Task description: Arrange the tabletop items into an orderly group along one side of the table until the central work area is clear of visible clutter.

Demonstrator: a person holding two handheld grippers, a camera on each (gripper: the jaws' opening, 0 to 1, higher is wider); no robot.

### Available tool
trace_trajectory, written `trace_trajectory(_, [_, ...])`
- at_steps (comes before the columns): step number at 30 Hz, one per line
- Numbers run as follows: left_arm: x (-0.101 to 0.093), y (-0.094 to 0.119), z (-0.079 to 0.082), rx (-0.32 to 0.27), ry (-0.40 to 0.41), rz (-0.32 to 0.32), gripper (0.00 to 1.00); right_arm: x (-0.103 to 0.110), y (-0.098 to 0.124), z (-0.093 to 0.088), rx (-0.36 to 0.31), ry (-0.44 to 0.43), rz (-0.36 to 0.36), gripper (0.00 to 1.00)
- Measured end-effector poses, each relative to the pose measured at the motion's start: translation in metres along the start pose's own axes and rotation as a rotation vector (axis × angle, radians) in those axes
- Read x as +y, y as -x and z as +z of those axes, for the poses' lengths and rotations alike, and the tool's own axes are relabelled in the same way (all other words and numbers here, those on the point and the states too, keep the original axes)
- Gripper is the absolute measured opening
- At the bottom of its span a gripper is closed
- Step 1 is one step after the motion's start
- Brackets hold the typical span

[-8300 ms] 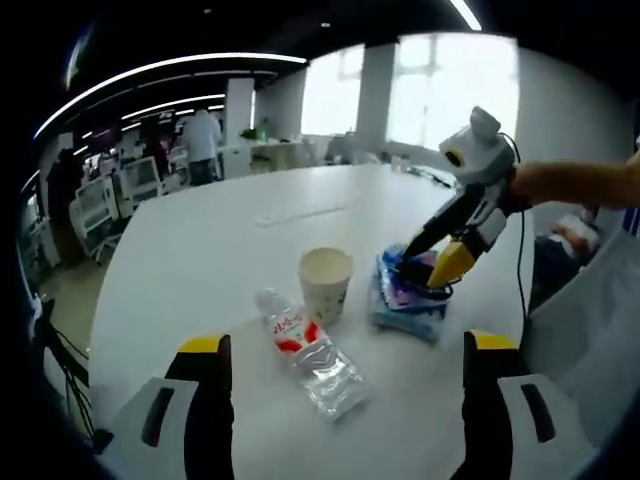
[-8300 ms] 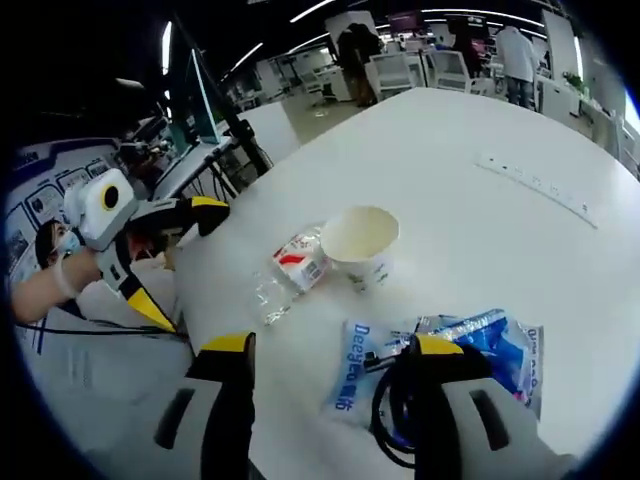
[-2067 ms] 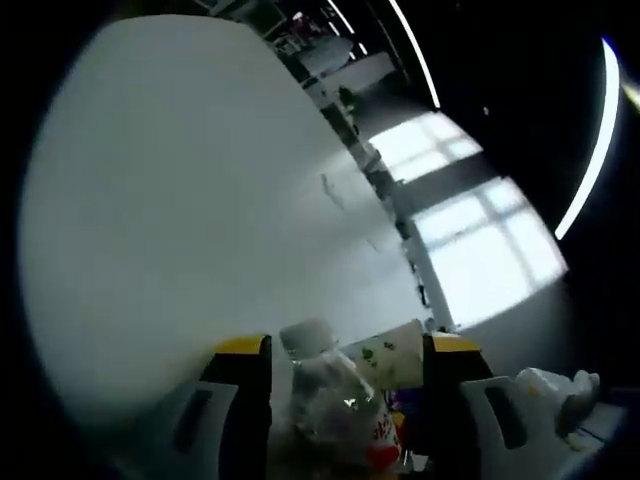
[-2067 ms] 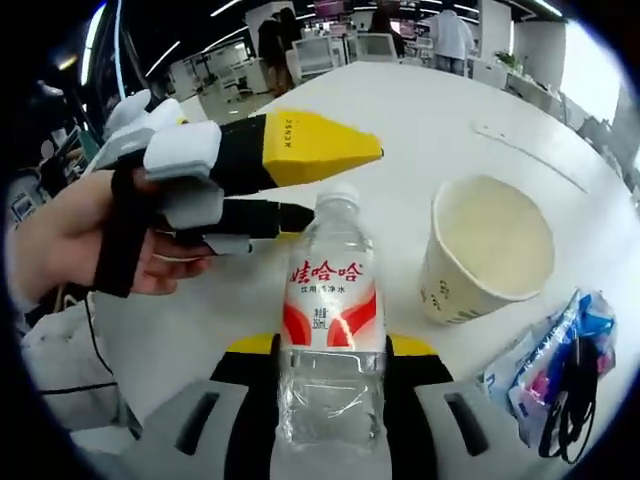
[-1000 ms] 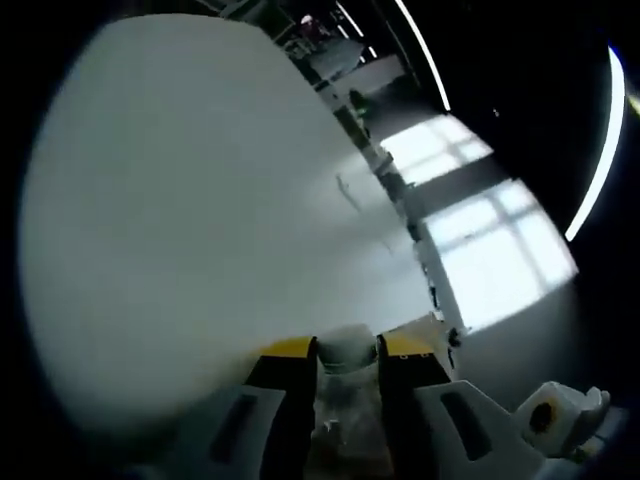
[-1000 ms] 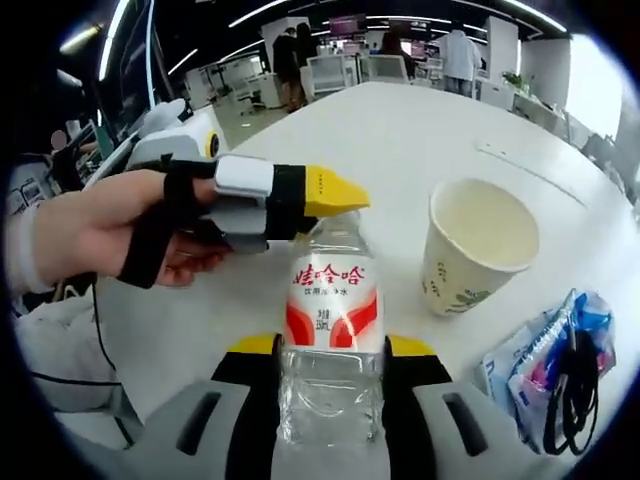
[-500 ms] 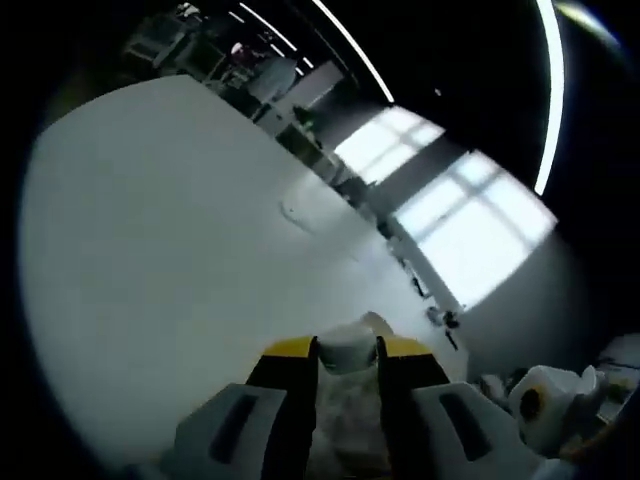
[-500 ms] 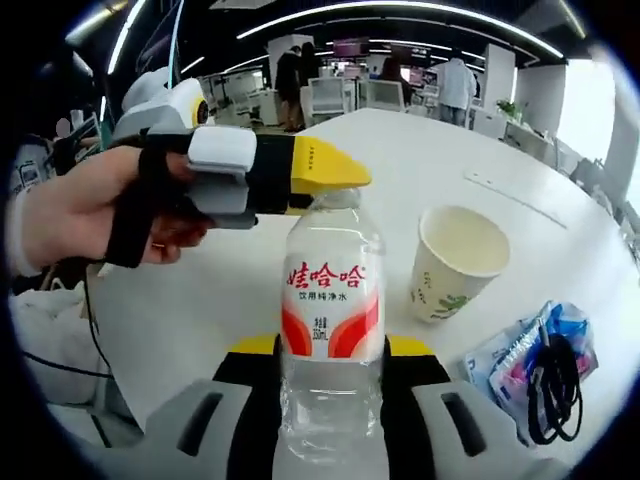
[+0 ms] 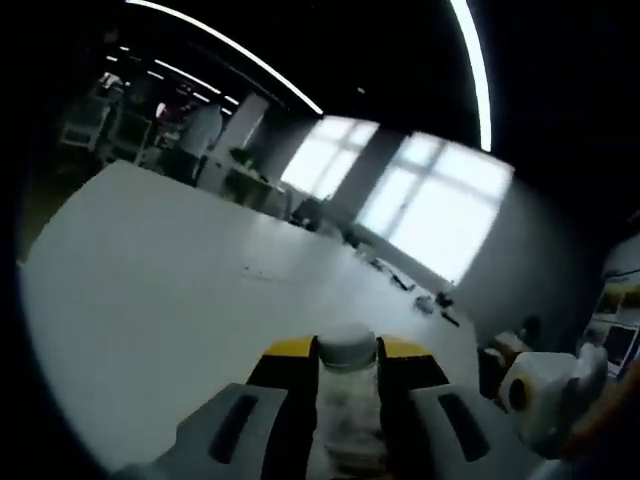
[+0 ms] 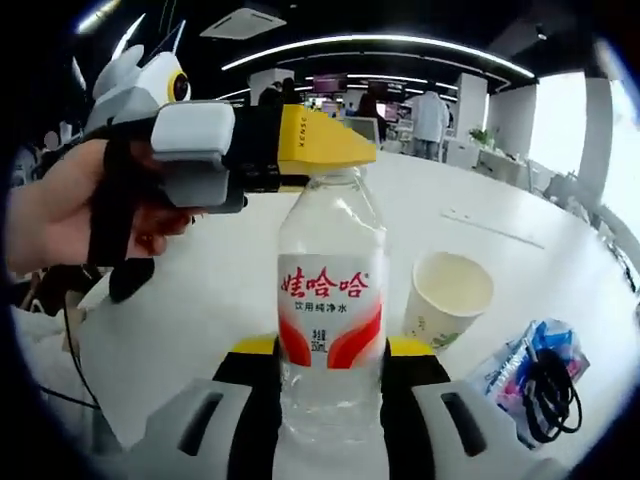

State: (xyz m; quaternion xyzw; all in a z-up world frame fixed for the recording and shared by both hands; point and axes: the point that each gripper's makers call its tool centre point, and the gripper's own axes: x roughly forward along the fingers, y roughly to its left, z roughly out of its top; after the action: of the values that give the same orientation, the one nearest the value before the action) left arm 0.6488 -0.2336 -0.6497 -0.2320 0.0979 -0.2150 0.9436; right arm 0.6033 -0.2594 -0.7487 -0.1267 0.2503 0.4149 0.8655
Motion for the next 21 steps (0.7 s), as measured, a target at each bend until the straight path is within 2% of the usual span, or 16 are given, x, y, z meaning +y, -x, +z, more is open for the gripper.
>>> trace_trajectory(4, [-0.004,0.000,0.006,-0.001,-0.050,-0.041,0.18,0.002,-0.007,0.006,-0.026,-0.046,-0.023,0.34])
trace_trajectory(9, [-0.009,0.001,0.009,0.006,-0.106,-0.097,0.17,0.002,-0.015,0.009,-0.051,-0.064,-0.048,0.34])
trace_trajectory(15, [-0.015,0.001,0.007,0.027,-0.133,-0.157,0.17,0.000,-0.020,0.006,-0.056,-0.093,-0.065,0.34])
trace_trajectory(21, [-0.019,0.000,0.003,0.040,-0.149,-0.199,0.18,-0.004,-0.022,0.003,-0.064,-0.087,-0.080,0.34])
